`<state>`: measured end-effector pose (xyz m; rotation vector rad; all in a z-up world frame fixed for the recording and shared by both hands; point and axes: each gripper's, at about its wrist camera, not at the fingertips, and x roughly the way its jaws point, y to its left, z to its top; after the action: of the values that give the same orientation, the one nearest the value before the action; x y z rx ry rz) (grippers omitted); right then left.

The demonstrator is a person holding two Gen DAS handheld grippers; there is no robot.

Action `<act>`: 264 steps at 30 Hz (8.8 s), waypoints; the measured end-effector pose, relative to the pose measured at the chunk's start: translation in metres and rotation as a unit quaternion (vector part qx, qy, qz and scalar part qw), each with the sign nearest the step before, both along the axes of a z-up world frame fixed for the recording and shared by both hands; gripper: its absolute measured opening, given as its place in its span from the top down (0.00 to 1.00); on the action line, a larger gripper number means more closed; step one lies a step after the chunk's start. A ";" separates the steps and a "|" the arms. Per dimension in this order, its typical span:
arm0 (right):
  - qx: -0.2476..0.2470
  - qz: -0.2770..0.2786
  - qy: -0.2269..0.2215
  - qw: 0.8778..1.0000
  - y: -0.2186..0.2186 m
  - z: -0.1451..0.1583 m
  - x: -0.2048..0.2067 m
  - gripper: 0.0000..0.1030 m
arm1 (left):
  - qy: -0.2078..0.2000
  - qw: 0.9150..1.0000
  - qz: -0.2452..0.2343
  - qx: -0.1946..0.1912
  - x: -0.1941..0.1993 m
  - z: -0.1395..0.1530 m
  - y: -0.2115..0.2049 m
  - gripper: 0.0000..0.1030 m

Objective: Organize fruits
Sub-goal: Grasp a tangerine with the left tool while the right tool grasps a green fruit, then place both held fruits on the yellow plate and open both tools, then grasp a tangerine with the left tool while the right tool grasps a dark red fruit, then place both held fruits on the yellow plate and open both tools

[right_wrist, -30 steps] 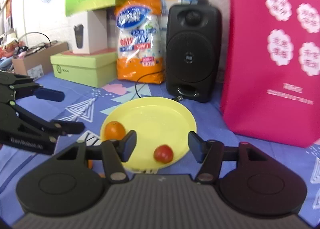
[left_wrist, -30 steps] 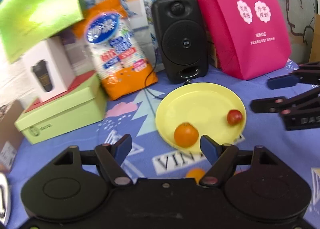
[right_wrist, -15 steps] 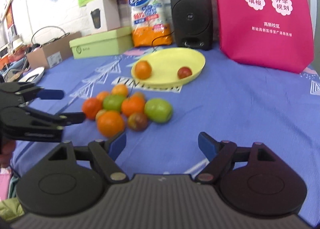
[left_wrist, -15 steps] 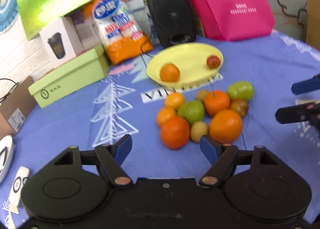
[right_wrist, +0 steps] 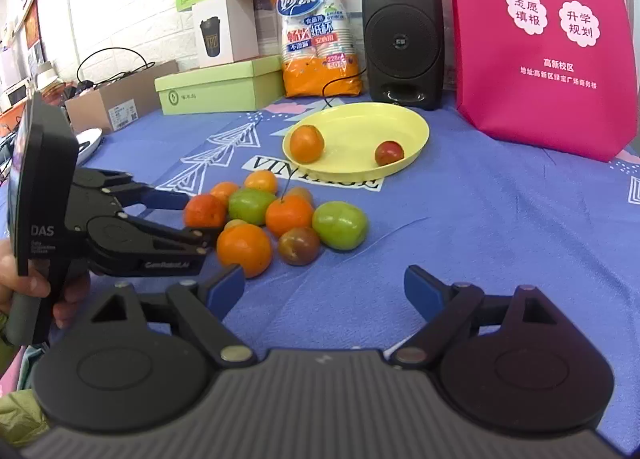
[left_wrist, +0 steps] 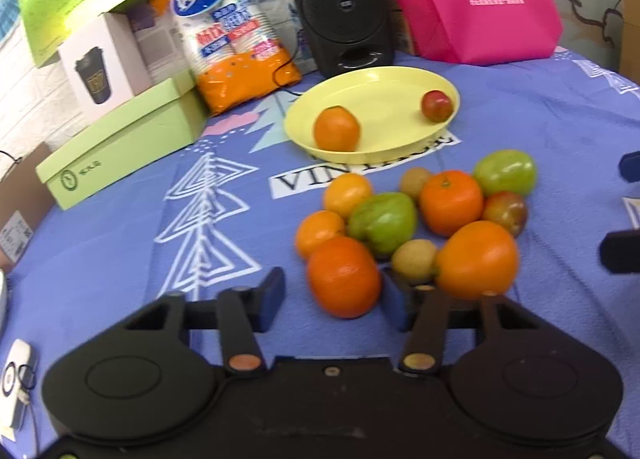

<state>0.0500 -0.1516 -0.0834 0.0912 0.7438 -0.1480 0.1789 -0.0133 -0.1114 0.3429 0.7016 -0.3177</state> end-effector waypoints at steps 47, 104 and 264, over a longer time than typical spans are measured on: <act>-0.084 0.059 0.056 0.993 -0.020 -0.034 0.086 0.63 | 0.020 0.999 0.030 -0.032 -0.006 0.003 0.021 0.65; -0.069 -0.025 -0.037 0.997 -0.078 0.031 0.116 0.26 | -0.054 0.998 -0.002 -0.015 0.091 0.074 0.013 0.14; -0.023 -0.026 0.007 0.999 -0.043 -0.012 0.035 0.27 | -0.065 0.995 0.039 -0.059 0.027 0.023 0.044 0.02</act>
<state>0.0854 -0.1941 -0.0952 0.0660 0.7515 -0.2157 0.2058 0.0309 -0.0886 0.2204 0.5637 -0.2583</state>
